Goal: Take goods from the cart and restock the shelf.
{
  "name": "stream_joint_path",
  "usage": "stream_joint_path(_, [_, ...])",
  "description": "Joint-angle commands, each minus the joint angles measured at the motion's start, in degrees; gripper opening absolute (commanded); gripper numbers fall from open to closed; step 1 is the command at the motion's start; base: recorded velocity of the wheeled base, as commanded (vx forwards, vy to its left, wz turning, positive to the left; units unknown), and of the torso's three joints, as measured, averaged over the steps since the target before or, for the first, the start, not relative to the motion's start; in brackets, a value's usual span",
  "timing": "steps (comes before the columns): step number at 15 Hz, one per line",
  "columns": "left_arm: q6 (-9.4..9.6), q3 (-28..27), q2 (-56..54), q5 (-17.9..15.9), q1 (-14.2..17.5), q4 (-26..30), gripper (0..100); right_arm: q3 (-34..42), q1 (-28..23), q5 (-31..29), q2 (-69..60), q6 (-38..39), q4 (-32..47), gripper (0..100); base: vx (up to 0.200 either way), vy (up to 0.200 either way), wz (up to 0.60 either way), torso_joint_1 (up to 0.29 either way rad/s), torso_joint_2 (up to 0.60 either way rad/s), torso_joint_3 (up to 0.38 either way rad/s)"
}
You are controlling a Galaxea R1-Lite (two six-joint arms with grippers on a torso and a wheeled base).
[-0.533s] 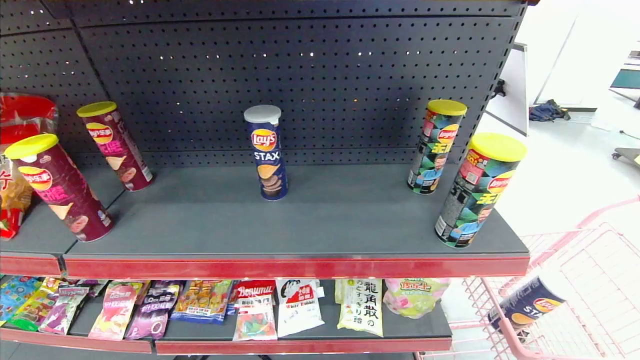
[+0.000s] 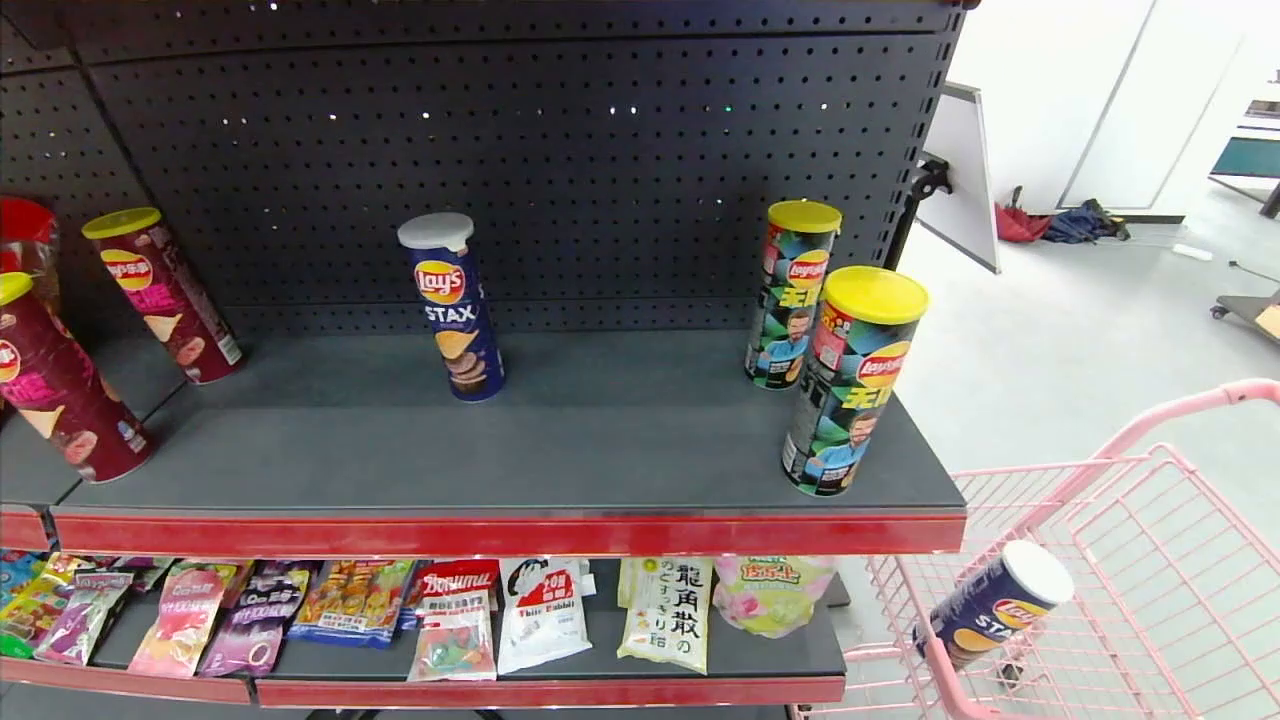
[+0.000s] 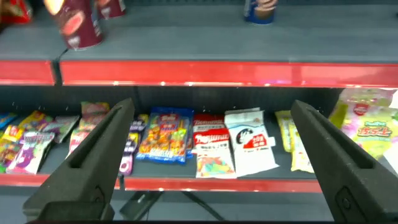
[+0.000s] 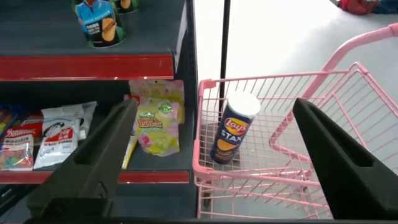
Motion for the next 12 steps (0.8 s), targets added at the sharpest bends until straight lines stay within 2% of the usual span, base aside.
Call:
stream_joint_path(1, [-0.01,0.01,0.05,0.04,0.06,-0.04,100,0.0,0.05,-0.02,-0.01,0.0,0.01,100,0.0,0.0,0.0,0.0,0.0,0.0])
stream_joint_path(10, [-0.01,0.01,0.05,0.04,0.06,-0.04,100,0.0,0.05,-0.02,-0.01,0.0,0.01,100,0.0,0.0,-0.6,0.002,0.0,0.002])
stream_joint_path(12, [-0.01,0.01,0.05,0.04,0.06,-0.04,100,0.0,0.05,-0.02,-0.01,0.0,0.01,100,0.0,0.0,0.0,0.0,0.0,0.0])
